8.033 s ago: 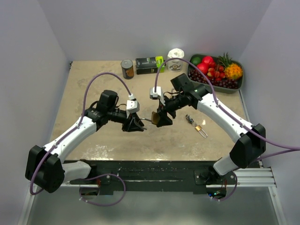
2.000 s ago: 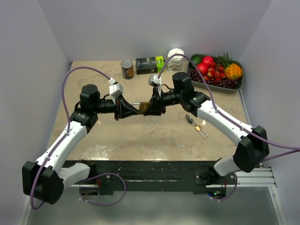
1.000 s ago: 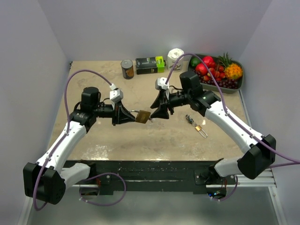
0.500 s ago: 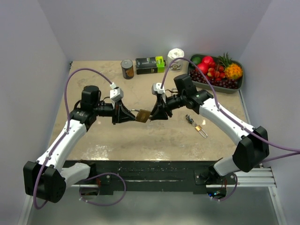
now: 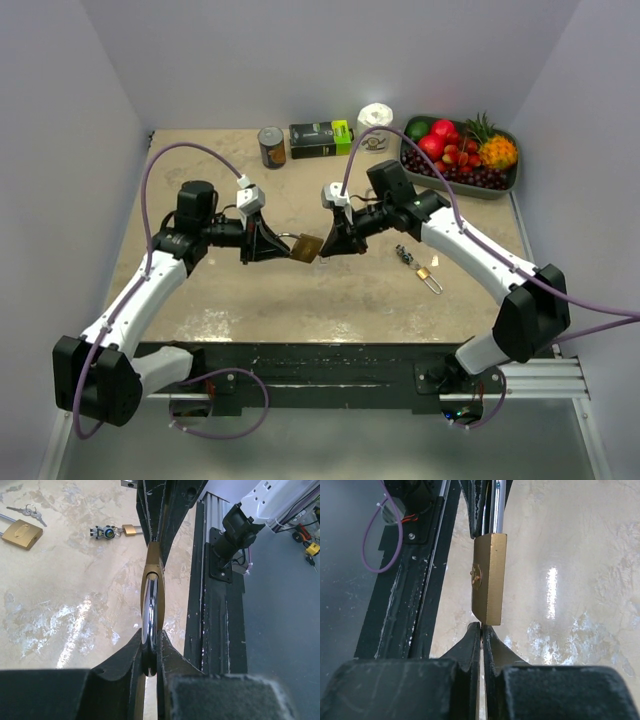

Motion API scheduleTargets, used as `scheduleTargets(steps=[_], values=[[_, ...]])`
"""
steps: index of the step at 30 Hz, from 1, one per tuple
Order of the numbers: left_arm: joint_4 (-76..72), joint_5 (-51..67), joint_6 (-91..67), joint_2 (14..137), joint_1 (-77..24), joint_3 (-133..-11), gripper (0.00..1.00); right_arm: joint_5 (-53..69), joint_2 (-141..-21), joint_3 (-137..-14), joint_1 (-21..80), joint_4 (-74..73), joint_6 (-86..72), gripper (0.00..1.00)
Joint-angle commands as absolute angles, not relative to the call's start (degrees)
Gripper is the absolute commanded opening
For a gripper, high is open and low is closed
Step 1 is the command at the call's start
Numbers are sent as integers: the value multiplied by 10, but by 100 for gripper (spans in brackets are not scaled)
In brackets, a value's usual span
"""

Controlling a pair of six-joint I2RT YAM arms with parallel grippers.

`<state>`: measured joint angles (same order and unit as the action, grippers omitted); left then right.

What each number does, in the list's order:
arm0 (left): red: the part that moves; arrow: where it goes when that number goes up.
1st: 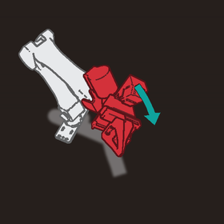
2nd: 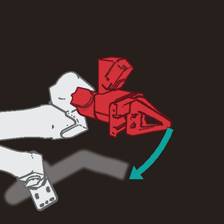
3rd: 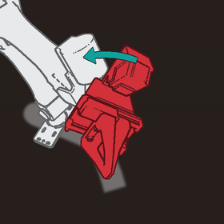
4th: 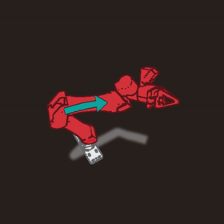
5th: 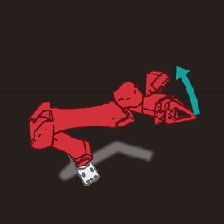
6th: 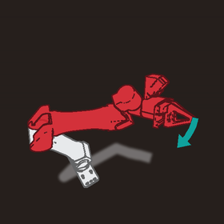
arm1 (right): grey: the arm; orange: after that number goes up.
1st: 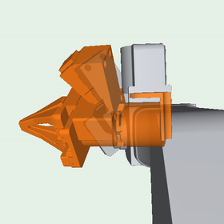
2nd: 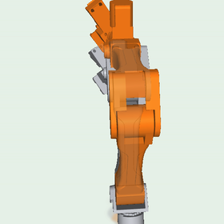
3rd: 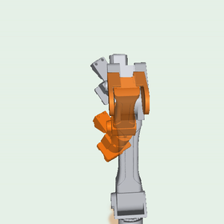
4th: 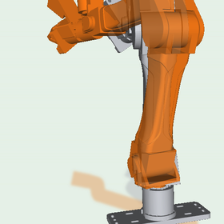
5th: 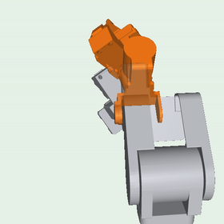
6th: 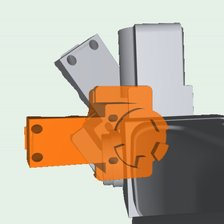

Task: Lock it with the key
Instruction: Lock the lock, then place the key at the center of the board.

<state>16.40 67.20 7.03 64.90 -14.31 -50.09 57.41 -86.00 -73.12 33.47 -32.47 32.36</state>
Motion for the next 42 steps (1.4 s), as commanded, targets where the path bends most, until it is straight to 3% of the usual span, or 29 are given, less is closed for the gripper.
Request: scheduleTargets(steps=[1, 17, 26, 32, 34, 42], values=[[101, 712, 59, 641, -133, -542, 0, 590, -865, -751, 330, -389, 375, 0], [-61, 711, -85, 634, -77, -523, 0, 613, -932, -744, 224, -437, 394, 0], [-47, 714, -64, 634, -53, -525, 0, 610, -947, -756, 221, -424, 360, 0], [-50, 667, -65, 630, -51, -517, 0, 373, -947, -716, 218, -101, -8, 0], [-52, 651, -68, 628, -51, -513, 0, 283, -968, -728, 219, -88, -98, 0], [-53, 572, -78, 614, -51, -493, 0, 170, -1040, -769, 230, -59, -205, 0]])
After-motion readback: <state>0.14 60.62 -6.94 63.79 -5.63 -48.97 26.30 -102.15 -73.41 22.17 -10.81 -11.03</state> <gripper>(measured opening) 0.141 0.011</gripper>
